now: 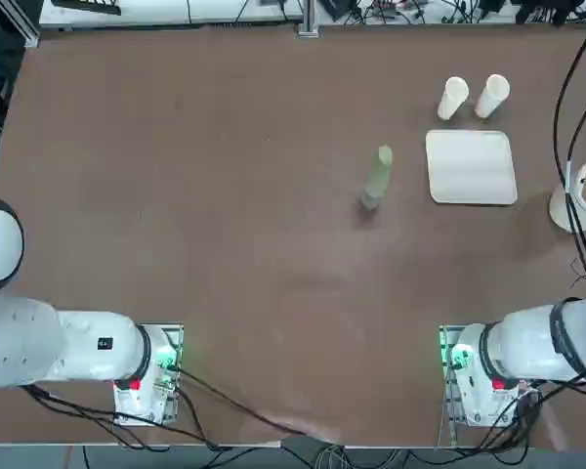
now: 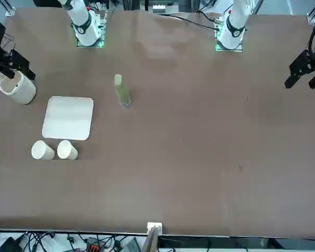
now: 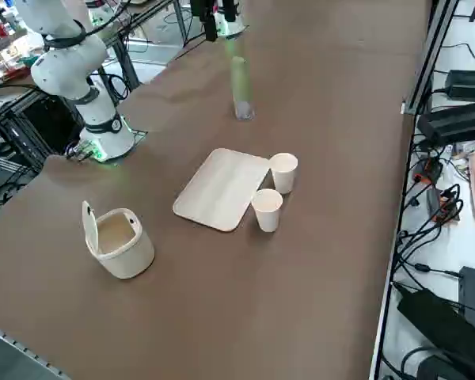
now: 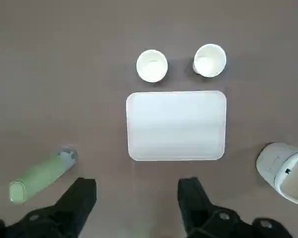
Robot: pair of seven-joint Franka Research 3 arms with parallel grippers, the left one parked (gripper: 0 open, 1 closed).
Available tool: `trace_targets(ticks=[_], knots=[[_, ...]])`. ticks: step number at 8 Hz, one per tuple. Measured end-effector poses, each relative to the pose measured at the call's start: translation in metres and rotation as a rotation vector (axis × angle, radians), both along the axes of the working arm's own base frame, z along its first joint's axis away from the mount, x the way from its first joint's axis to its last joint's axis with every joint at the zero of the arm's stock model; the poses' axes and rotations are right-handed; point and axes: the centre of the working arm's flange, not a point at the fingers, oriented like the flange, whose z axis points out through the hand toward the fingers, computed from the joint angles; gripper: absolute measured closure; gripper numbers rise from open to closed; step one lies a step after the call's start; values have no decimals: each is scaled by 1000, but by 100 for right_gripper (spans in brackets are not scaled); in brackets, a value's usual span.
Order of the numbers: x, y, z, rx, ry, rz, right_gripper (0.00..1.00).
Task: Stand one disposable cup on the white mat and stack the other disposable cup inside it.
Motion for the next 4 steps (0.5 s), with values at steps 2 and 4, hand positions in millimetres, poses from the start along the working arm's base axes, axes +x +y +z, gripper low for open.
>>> trace_targets(ticks=[2,4], knots=[[2,-4,-2,-48,1,1,0],[7,-6,-11,-65,16,2,0]])
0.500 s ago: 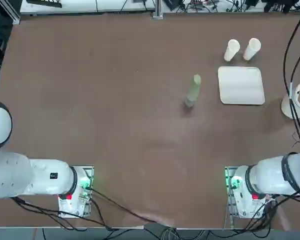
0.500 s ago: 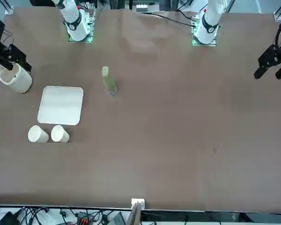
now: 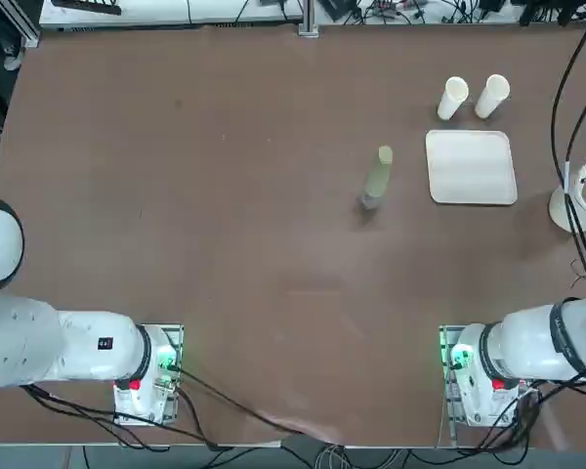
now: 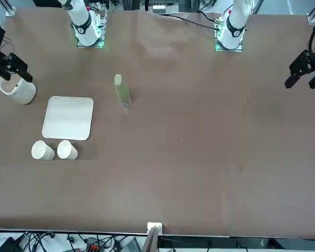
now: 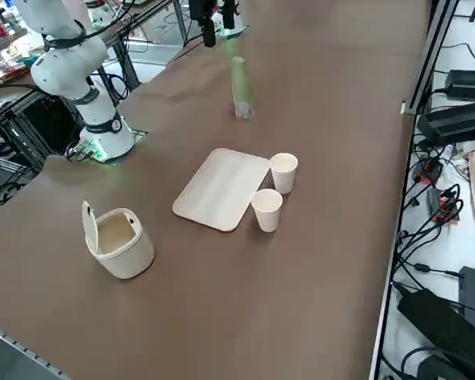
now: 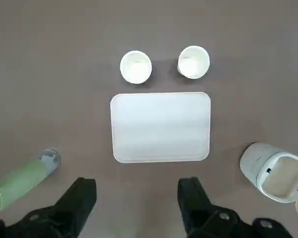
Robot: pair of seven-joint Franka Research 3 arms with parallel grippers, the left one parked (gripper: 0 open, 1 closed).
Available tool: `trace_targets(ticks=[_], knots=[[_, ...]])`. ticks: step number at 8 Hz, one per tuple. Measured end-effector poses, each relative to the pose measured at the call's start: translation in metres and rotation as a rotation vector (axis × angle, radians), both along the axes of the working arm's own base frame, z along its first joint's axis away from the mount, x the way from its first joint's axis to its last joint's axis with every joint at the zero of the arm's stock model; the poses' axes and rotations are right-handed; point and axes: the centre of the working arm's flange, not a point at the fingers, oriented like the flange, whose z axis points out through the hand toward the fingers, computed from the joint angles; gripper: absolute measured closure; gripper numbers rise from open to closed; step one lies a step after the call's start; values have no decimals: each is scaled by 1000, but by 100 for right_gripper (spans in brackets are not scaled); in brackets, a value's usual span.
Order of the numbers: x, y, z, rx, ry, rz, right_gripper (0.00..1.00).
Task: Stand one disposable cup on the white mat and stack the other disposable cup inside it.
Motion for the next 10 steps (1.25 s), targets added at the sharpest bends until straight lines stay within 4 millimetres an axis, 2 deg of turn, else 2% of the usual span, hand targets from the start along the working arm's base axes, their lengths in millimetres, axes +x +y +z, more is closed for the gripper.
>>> trace_targets(ticks=[1,3,5,7,8,10], knots=[[7,1,-14,0,25,2,0],[34,8,-58,-1,40,15,0],[69,18,-132,-1,-3,35,0],[88,35,-206,2,-51,65,0],[95,47,-235,1,-56,86,0],[106,59,-275,-17,-65,120,0]])
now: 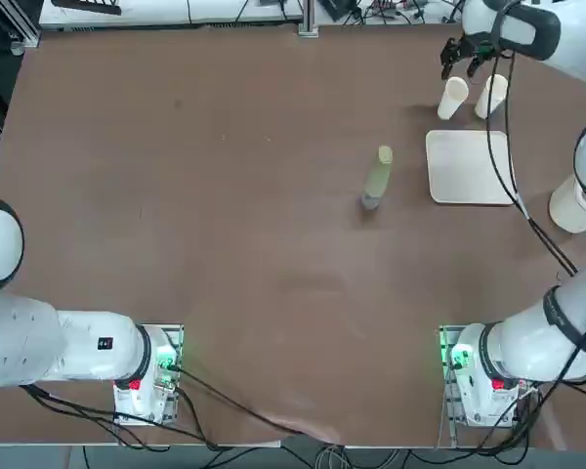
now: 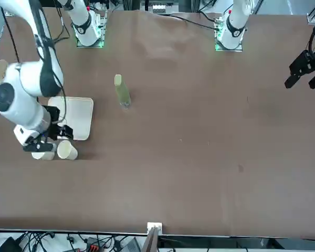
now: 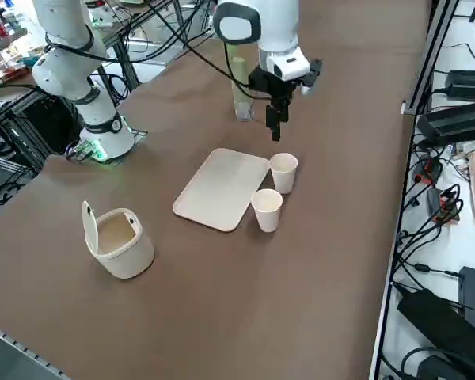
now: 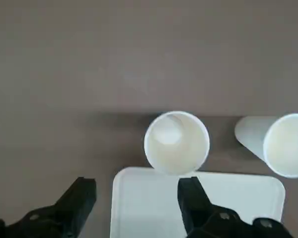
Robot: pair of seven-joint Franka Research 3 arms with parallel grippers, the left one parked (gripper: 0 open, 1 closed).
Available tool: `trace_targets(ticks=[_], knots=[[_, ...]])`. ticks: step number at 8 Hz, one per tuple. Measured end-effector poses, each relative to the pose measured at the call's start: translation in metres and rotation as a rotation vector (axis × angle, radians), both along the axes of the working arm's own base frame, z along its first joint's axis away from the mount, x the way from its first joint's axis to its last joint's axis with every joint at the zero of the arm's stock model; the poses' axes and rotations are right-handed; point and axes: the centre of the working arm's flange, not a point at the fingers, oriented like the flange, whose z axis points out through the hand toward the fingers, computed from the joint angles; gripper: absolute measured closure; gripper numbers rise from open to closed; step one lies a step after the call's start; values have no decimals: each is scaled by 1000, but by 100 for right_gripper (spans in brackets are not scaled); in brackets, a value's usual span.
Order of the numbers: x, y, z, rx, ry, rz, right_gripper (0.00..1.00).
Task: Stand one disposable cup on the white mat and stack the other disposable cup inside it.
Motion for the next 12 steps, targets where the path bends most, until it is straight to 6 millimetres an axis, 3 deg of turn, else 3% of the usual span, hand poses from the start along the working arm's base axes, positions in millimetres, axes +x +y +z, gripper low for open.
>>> trace_targets(ticks=[6,7,9,11,12], knots=[[10,-1,-70,-68,59,50,11],[13,-1,-79,-69,67,52,20],[15,-1,-97,-71,87,52,65],[18,-4,-97,-73,84,48,98],[21,-6,-90,-74,70,45,98]])
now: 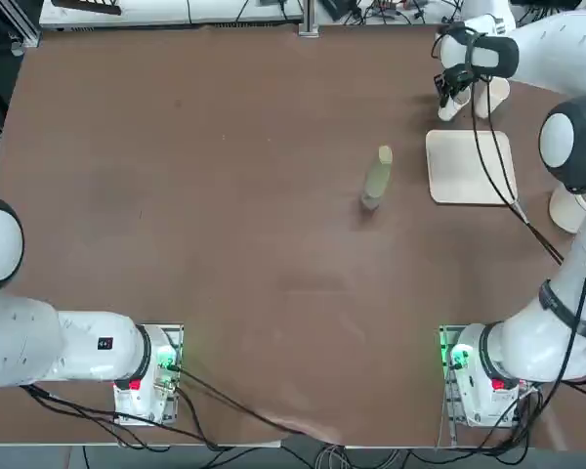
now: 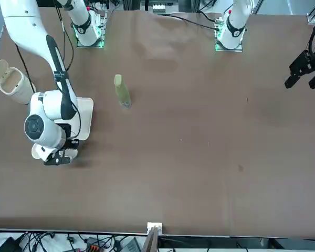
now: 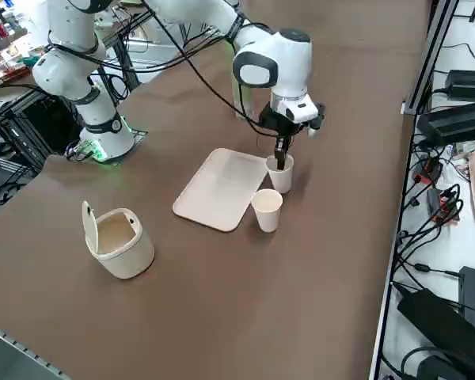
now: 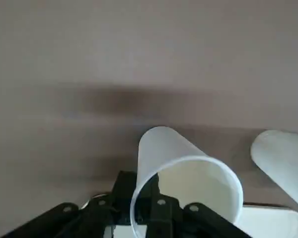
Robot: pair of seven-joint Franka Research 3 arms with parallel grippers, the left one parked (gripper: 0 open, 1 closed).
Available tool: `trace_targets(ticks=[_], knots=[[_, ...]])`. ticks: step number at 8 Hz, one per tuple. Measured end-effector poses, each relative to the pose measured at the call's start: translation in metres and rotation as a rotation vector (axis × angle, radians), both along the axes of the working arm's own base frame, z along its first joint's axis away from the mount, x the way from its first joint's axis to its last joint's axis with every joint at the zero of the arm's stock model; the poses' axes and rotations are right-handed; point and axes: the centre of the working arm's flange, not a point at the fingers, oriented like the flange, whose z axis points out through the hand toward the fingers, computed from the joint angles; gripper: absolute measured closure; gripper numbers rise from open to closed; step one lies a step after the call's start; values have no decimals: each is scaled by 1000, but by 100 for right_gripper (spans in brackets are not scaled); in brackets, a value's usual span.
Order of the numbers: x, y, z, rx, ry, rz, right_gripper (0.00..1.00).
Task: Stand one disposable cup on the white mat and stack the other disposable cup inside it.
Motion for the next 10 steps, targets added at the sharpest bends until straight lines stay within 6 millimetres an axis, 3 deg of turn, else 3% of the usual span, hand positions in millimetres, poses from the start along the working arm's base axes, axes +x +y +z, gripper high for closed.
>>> trace_targets(ticks=[1,3,4,5,6,8,10], knots=[[2,-3,17,-2,-7,-7,98],[-11,-13,76,-15,38,-34,98],[-26,-19,101,-17,47,-48,98],[-48,-30,106,-13,47,-60,98],[-75,-36,94,-7,51,-65,98],[-126,-37,45,1,90,-56,98],[-148,-37,15,4,125,-52,98]])
